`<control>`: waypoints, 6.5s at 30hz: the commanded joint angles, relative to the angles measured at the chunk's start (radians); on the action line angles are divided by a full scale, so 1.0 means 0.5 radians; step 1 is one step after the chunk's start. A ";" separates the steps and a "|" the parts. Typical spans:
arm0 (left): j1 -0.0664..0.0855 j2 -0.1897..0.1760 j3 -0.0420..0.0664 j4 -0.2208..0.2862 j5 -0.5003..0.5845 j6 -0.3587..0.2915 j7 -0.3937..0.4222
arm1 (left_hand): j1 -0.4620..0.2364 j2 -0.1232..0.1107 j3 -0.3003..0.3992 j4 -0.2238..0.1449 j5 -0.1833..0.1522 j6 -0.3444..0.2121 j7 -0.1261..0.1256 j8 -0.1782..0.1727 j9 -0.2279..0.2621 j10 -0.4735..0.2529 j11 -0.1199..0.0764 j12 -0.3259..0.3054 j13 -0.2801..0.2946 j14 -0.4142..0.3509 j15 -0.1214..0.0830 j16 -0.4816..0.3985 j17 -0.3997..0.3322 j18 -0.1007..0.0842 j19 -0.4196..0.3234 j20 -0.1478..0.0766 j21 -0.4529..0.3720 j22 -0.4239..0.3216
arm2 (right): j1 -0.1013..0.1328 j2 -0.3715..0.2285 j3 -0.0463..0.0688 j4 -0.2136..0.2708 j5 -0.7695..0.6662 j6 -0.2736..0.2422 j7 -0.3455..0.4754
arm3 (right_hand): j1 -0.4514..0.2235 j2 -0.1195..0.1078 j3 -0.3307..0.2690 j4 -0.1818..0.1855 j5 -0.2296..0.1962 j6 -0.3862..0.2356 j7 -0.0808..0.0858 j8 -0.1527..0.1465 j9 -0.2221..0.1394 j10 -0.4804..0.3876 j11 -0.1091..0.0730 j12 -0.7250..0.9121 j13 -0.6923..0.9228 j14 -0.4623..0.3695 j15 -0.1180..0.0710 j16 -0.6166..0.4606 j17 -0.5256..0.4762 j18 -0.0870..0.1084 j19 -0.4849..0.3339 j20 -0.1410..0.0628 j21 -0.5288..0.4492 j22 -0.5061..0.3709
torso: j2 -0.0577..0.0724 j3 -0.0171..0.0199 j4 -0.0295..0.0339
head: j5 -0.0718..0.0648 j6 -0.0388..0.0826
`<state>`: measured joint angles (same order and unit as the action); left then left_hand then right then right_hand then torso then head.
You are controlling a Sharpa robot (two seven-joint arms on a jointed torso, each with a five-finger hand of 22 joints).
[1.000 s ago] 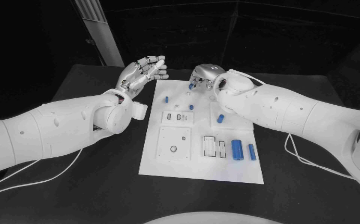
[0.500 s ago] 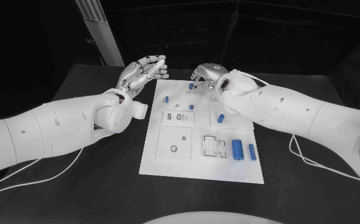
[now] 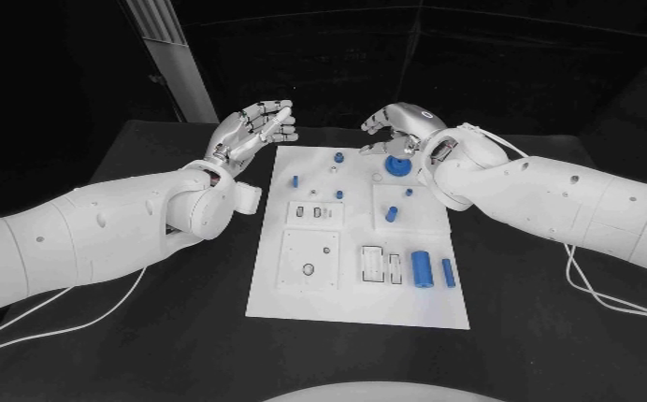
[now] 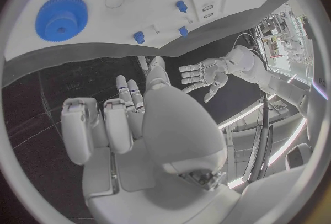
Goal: Assemble the parts on the task board
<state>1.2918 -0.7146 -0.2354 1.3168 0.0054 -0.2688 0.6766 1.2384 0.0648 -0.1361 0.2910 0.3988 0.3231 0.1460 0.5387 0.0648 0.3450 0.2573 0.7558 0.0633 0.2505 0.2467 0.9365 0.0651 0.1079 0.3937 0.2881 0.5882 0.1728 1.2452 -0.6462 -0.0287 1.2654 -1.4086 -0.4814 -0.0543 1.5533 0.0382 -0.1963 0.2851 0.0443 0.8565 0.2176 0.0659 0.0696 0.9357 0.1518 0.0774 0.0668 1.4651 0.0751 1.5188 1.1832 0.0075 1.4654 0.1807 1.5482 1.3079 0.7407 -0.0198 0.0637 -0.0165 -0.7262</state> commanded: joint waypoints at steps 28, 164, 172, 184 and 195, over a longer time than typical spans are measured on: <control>-0.003 -0.007 0.001 -0.012 -0.009 0.024 0.383 | 0.004 0.014 0.000 0.002 0.009 -0.010 0.297 -0.009 -0.003 -0.012 -0.003 -0.013 0.001 -0.020 -0.001 -0.013 0.000 -0.004 -0.011 0.002 -0.008 -0.003 | 0.004 -0.174 -0.006 -0.062 -0.001 -0.065 0.127 | -0.299 -0.129 0.263 -0.002 0.016 -0.050 -0.217 0.005 0.004 -0.026 -0.196 1.831 1.365 -0.008 -0.183 -0.081 -0.181 0.077 -0.066 -0.196 -0.135 0.141 | 0.000 -0.0004 -0.002 | -0.062 0.030; -0.004 -0.019 0.001 -0.017 -0.009 0.030 0.377 | 0.009 0.020 -0.003 0.003 0.015 -0.012 0.297 -0.010 -0.003 -0.015 -0.003 -0.014 0.001 -0.024 0.000 -0.014 0.000 -0.006 -0.016 0.002 -0.008 -0.003 | -0.040 -0.112 -0.003 0.039 -0.093 0.068 -0.221 | -0.294 -0.244 0.791 -0.200 0.560 0.478 -0.178 0.082 0.082 1.270 -0.173 2.987 3.008 0.211 -0.161 0.104 0.775 -0.015 0.211 -0.149 0.045 0.526 | -0.005 -0.0035 0.002 | -0.066 -0.005; -0.004 -0.013 0.001 -0.024 -0.009 0.030 0.378 | 0.009 0.020 -0.003 0.003 0.015 -0.012 0.297 -0.010 -0.003 -0.015 -0.003 -0.014 0.001 -0.024 0.000 -0.014 0.000 -0.006 -0.016 0.002 -0.008 -0.003 | -0.038 -0.020 -0.002 0.075 -0.093 0.104 -0.197 | -0.297 -0.244 0.793 -0.205 0.554 0.471 -0.172 0.072 0.078 1.270 -0.168 2.987 3.008 0.211 -0.159 0.104 0.775 -0.015 0.211 -0.149 0.045 0.526 | -0.002 -0.0009 -0.001 | -0.057 0.000; -0.004 -0.008 0.001 -0.026 -0.009 0.030 0.378 | 0.009 0.020 -0.003 0.003 0.015 -0.012 0.297 -0.010 -0.003 -0.015 -0.003 -0.014 0.001 -0.024 0.000 -0.014 0.000 -0.006 -0.016 0.002 -0.008 -0.003 | -0.038 0.206 -0.002 -0.034 -0.204 0.170 -0.164 | -0.297 -0.241 0.796 -0.210 0.548 0.467 -0.169 0.065 0.076 1.270 -0.165 2.987 3.008 0.211 -0.157 0.104 0.775 -0.015 0.211 -0.148 0.045 0.526 | 0.003 -0.0006 0.001 | -0.032 -0.005; -0.004 -0.008 0.001 -0.021 -0.009 0.027 0.378 | 0.009 0.020 -0.003 0.003 0.015 -0.012 0.297 -0.010 -0.003 -0.015 -0.003 -0.014 0.001 -0.024 0.000 -0.014 0.000 -0.006 -0.016 0.002 -0.008 -0.003 | -0.039 0.335 -0.002 -0.171 -0.267 0.251 -0.190 | -0.297 -0.235 0.803 -0.223 0.526 0.455 -0.159 0.047 0.068 1.270 -0.157 2.987 3.008 0.211 -0.152 0.104 0.775 -0.015 0.211 -0.144 0.045 0.526 | 0.000 -0.0003 -0.002 | -0.023 -0.019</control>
<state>1.2883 -0.7192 -0.2354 1.3047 0.0052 -0.2642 0.6766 1.2421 0.0685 -0.1361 0.2910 0.4035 0.3232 0.1460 0.5387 0.0645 0.3451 0.2573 0.7558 0.0633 0.2434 0.2467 0.9365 0.0651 0.1080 0.3937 0.2882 0.5882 0.1725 1.2237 -0.4812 -0.0306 1.1844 -1.5157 -0.3811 -0.1497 1.4143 -0.0830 0.2061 0.1786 0.3133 1.0469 0.1649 0.0892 0.1007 1.4648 0.0660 1.5682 1.3076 1.4668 0.0016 1.5683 1.3081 0.0074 1.4653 0.1124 1.5676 1.3073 0.7415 -0.0197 0.0631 -0.0275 -0.7348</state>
